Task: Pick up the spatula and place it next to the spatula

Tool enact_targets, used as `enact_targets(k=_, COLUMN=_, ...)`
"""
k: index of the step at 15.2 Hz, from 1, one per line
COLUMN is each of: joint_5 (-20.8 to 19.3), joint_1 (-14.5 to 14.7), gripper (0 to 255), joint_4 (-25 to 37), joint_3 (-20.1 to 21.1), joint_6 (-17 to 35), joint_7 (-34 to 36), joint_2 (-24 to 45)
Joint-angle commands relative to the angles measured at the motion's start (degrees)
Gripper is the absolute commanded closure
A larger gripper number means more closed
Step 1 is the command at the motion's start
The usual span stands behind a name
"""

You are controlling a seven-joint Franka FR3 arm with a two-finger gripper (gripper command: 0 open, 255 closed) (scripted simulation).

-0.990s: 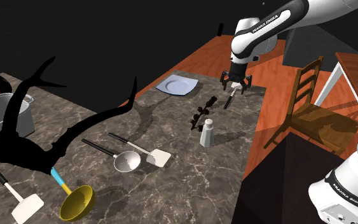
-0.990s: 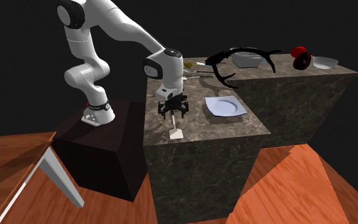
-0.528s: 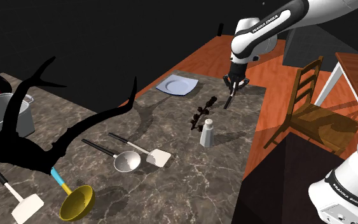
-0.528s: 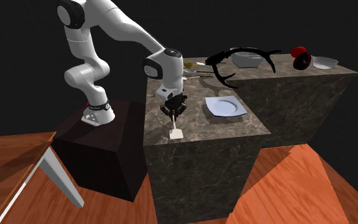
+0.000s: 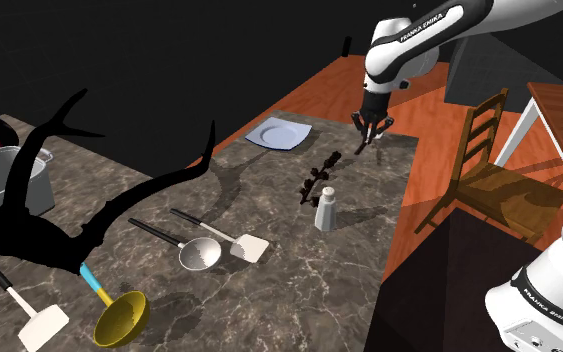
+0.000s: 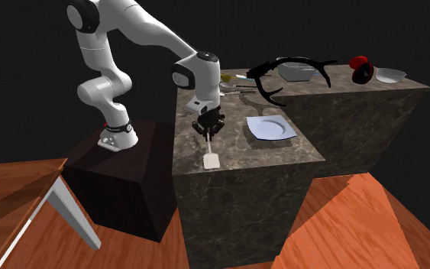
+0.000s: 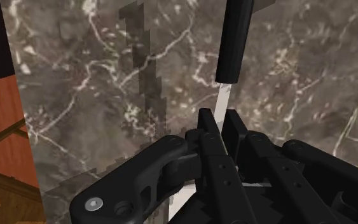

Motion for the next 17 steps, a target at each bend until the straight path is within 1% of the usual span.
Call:
enact_targets(k=1, joint_5=0.04, joint_1=-0.04, gripper=255, joint_4=0.7, joint_3=-0.02, joint_6=-1.45, joint_7=-0.02, joint_2=-0.73)
enact_targets(k=11, joint_5=0.2, joint_1=-0.14, gripper=255, joint_4=4.75, joint_3=-0.05, joint_6=-8.68, joint_7=0.13, joint_2=-3.93)
enact_targets(k=17, joint_5=1.45, joint_1=3.58, gripper=255, joint_4=-2.04, joint_3=3.67, joint_6=-7.05, joint_7=6.86, joint_2=-9.54)
